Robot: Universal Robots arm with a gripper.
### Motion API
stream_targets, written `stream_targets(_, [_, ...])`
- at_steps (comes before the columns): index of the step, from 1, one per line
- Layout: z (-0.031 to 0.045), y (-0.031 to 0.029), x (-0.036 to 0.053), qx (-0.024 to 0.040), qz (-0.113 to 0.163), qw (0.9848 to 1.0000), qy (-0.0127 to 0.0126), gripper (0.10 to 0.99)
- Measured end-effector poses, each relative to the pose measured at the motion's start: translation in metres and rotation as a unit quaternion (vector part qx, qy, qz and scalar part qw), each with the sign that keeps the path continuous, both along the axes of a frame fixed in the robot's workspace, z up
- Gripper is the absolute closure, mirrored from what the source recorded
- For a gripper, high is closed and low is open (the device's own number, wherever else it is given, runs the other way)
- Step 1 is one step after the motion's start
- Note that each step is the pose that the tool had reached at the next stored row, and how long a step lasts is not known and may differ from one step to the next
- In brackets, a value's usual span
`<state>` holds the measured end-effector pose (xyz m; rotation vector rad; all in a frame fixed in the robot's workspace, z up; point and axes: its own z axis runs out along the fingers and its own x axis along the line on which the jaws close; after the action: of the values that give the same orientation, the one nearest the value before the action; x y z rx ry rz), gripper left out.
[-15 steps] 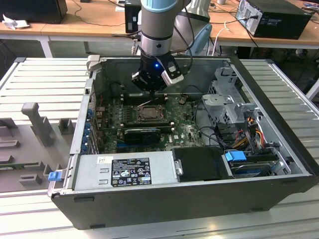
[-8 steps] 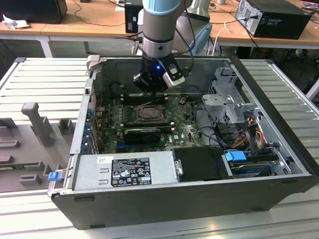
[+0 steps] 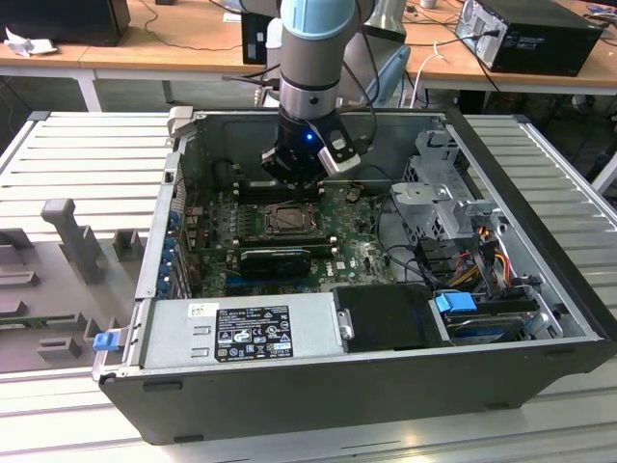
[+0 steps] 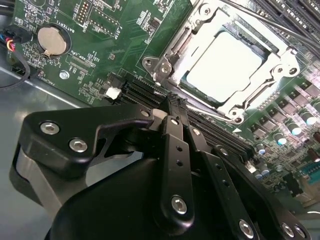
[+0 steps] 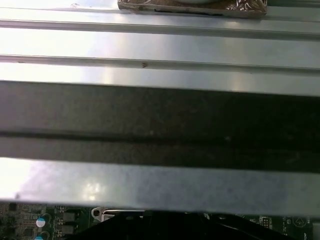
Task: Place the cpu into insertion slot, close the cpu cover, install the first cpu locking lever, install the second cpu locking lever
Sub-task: 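Install the first cpu locking lever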
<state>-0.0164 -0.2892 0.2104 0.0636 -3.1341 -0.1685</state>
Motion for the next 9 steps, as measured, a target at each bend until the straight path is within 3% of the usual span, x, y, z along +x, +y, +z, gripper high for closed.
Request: stream_targets(9, [-0.0053,0.0000,0.0005,0.0000,0.000,1.0000,0.0000,0.980])
